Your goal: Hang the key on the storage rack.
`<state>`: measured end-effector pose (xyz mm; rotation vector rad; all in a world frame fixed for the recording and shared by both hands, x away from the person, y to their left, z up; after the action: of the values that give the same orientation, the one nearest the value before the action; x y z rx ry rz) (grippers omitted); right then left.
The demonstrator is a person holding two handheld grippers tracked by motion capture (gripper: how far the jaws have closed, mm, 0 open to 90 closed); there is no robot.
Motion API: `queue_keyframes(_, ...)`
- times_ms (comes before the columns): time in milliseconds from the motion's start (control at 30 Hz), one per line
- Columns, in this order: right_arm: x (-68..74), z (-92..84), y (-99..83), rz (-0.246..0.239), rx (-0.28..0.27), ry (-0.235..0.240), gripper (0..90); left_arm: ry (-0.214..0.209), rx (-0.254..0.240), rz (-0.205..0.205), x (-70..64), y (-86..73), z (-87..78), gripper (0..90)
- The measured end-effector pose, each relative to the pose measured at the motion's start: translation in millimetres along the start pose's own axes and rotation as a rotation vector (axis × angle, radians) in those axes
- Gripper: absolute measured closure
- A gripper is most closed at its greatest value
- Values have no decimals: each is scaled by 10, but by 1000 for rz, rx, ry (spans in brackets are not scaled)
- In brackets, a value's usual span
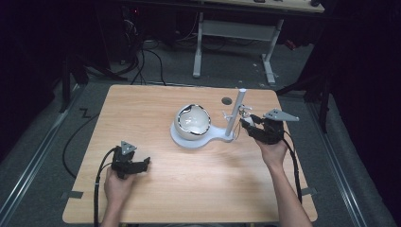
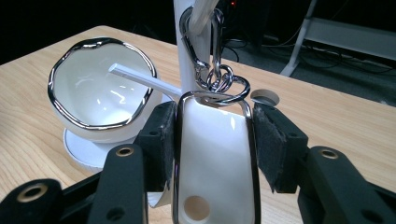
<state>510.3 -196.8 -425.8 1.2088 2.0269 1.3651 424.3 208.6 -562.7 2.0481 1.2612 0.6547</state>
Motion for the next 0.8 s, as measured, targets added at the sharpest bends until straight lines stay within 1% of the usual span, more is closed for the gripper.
queue_keyframes(233,8,36,-33,7,3,11,513,0,0,0,0,0,0,186)
queue_keyframes(467,21,63,-40,6,4,10,510,0,0,0,0,0,0,186)
queue_keyframes(800,-1,57,-59,-2,13,-18,474,0,0,0,0,0,0,186)
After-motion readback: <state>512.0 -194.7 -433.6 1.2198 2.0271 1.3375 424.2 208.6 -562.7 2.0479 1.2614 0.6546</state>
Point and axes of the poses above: each handheld gripper's, and its own axes: z roughly forward along the jaws, y roughly out of its top, x roughly to its left, the point moved 8 cm from there along z, roughly forward along the jaws, and after that the axes turned 7 degrees about z, right-handed, at the moved point
